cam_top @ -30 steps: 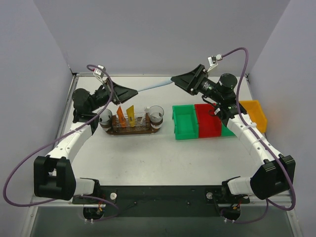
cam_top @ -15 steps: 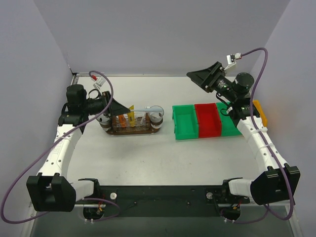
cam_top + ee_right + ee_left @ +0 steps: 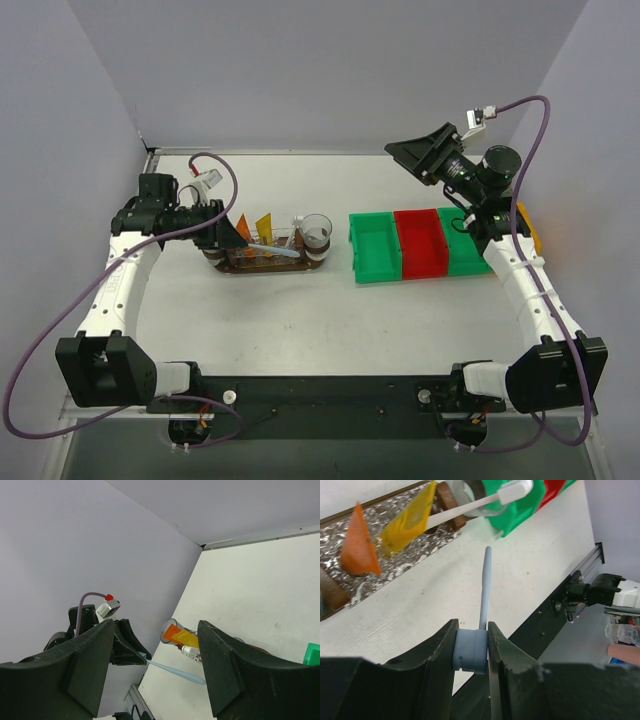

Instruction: Prepare toiletry sets of a toothbrush and toothpaste on the tray

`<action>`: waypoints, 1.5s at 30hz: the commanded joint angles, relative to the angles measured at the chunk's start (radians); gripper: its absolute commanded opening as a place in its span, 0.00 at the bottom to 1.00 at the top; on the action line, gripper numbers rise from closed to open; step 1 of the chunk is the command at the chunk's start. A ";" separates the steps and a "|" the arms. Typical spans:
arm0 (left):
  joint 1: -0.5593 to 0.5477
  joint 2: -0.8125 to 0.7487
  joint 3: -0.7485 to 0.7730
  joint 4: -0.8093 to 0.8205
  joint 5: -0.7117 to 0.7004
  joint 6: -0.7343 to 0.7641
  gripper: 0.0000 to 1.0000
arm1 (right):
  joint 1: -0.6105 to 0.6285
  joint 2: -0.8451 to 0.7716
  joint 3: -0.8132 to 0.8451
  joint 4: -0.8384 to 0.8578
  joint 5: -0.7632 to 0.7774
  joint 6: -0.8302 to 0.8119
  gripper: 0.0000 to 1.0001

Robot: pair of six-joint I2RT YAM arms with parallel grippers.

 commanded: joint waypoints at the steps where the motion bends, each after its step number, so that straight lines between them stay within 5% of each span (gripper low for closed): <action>1: 0.030 0.020 0.060 -0.045 -0.080 0.093 0.00 | -0.009 0.008 0.037 0.077 -0.019 -0.006 0.62; 30: 0.041 0.114 0.049 0.162 -0.073 0.006 0.00 | -0.010 0.152 0.111 0.135 -0.013 0.052 0.62; 45: 0.041 0.138 0.074 0.123 -0.079 0.041 0.00 | -0.010 0.198 0.139 0.151 -0.011 0.072 0.61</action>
